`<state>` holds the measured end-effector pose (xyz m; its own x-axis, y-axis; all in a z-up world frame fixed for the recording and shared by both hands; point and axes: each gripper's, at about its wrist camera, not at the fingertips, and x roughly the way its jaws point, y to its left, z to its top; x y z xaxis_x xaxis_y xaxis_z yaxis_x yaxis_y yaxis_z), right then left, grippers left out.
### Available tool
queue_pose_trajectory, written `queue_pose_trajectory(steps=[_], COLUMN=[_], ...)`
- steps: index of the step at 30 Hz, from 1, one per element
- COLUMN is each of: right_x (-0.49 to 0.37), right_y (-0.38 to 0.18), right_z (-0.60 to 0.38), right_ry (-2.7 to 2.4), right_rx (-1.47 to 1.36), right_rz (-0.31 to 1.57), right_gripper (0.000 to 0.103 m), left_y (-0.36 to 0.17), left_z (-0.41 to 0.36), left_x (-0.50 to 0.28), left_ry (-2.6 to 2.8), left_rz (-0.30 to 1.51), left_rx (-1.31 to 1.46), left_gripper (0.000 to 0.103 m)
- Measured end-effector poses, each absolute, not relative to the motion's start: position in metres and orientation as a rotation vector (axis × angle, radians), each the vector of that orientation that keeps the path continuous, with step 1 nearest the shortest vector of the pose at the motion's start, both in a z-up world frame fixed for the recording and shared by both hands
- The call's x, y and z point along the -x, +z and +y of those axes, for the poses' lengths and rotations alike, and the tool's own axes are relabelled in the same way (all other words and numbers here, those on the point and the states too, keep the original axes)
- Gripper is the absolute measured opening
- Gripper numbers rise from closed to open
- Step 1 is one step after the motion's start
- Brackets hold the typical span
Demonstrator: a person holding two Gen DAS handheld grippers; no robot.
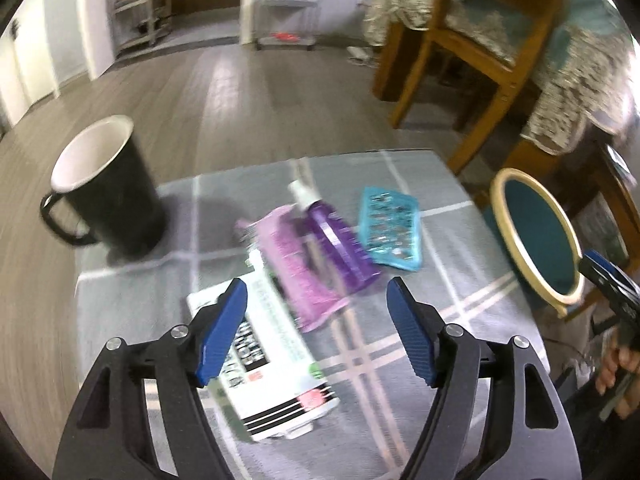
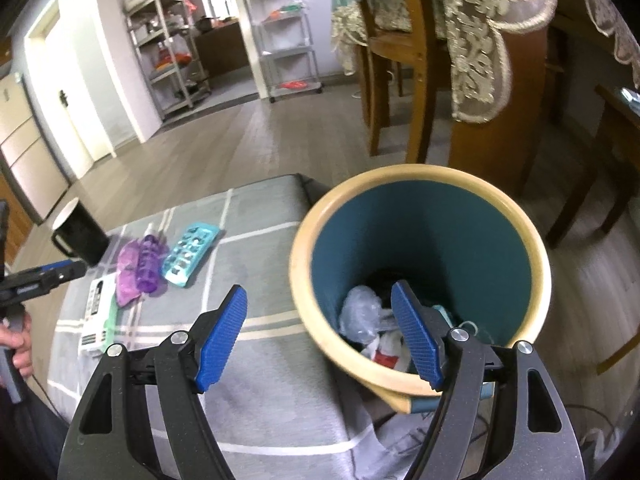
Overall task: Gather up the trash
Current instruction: 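Move the left gripper toward the COLTALIN box on the mat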
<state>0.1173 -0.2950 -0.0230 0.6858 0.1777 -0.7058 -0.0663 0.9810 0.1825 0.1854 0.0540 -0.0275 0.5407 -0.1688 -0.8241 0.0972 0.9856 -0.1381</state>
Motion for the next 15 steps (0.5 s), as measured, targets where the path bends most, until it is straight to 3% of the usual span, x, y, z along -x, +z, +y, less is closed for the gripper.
queue_pose_trajectory(steps=[7, 10, 15], right_x=[-0.111, -0.108, -0.102], right_y=[-0.027, -0.03, -0.033], right_z=[-0.266, -0.25, -0.232], right_ry=[0.206, 0.24, 0.279], right_rx=[-0.099, -0.064, -0.023], right_rz=[0.821, 0.829, 0.836], right_gripper=[0.076, 0.075, 0.075], left_y=[-0.056, -0.062, -0.077], left_z=[0.066, 0.068, 0.079], left_x=[-0.186, -0.185, -0.187], left_ry=[-0.057, -0.019, 0.037], left_rz=[1.083, 1.104, 1.147], left_rx=[0.086, 0.08, 0.146], left_gripper=[0.072, 0.081, 0.085])
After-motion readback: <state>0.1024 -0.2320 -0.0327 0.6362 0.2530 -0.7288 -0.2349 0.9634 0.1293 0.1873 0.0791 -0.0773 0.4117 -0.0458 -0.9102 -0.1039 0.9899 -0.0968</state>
